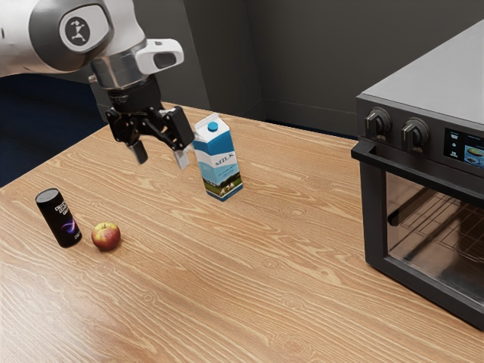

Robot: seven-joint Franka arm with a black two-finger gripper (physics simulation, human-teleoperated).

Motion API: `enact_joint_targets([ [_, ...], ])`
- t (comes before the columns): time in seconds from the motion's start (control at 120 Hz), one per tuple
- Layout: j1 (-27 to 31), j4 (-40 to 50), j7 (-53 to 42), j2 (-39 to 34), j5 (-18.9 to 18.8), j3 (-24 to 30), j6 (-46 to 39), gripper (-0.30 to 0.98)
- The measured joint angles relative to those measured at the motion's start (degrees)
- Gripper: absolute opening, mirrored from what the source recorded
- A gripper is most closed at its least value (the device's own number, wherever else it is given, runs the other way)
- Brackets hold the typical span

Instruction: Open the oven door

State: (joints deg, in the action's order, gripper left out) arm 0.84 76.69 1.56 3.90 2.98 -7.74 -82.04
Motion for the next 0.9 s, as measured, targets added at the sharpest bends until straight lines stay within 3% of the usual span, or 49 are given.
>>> enact_joint_targets([
  [0.183,-0.44,-0.89,0.08,-0.36,0.34,-0.07,0.16,0.69],
  [0.25,-0.01,-7.06,-2.34,-6.93,0.81,1.1,0.36,0.69],
  [0.292,3.28,-7.99,-6.96,-12.73,2.29,6.88,1.0,0.69],
  [0.417,-1.12,-3.36,-20.63,-19.34,2.5,29.2,2.85,0.68],
  [0.525,-2.27,2.03,-33.84,-20.92,3.64,37.62,-2.43,0.68],
  [0.9,-1.8,4.82,-68.26,-11.16,5.04,40.22,-14.94,0.69],
])
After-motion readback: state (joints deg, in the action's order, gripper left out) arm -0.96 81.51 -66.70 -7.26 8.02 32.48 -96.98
